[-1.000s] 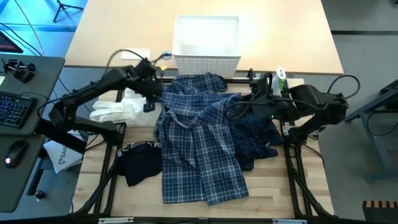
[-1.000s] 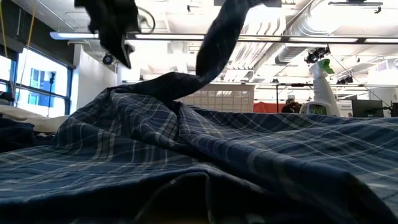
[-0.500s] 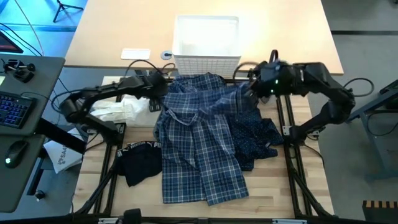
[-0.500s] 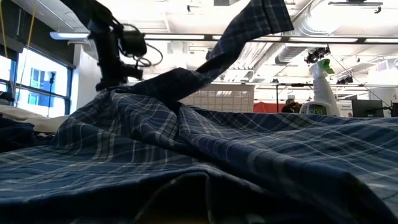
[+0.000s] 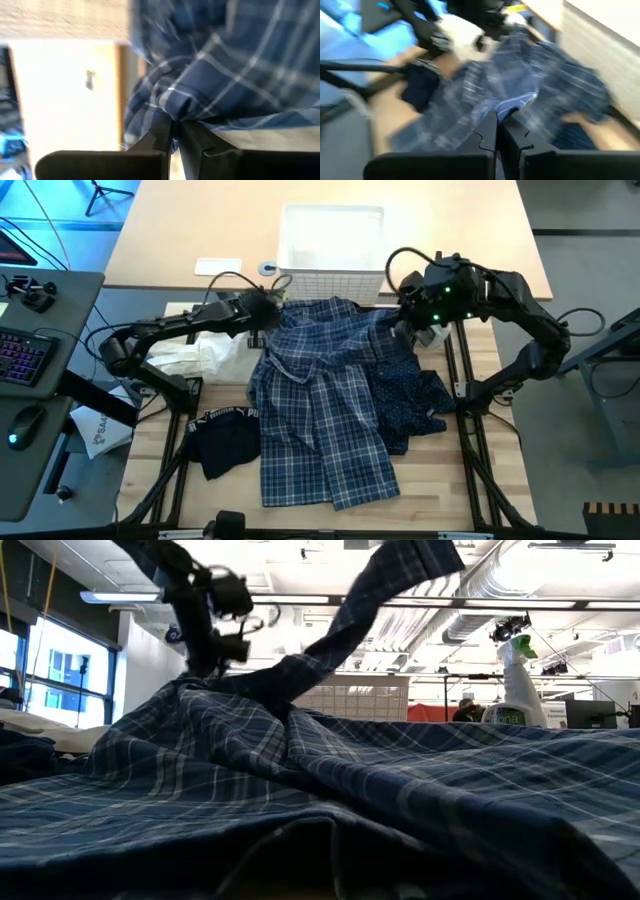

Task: Fold Laundry from Bin
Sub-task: Fold the checkered blue polo

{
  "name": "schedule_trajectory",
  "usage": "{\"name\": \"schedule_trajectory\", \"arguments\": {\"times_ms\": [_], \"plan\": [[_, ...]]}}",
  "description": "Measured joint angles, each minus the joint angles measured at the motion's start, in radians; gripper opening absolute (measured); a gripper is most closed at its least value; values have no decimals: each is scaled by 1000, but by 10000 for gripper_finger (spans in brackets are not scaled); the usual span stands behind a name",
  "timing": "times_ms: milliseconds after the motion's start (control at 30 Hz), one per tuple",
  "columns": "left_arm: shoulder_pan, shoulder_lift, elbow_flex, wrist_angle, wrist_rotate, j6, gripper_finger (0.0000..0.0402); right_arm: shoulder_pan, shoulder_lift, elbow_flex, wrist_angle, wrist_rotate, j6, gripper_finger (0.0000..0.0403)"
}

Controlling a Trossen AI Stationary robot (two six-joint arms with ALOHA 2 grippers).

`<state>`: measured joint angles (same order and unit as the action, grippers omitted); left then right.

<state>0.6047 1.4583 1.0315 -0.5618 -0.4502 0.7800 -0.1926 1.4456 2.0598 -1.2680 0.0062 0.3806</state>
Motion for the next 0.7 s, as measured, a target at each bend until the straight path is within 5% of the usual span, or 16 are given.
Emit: {"name": "schedule_trajectory", "arguments": {"times_ms": [133,467,700], "plan": [[43,-53,71,52,60,75,3,30,8,0,159,-144,51,0],[266,-25,106,164,507,74,1,194,133,0,808,-369,31,0],[250,112,106,290,534,38,1,238,161,0,922,-277,84,0]]}}
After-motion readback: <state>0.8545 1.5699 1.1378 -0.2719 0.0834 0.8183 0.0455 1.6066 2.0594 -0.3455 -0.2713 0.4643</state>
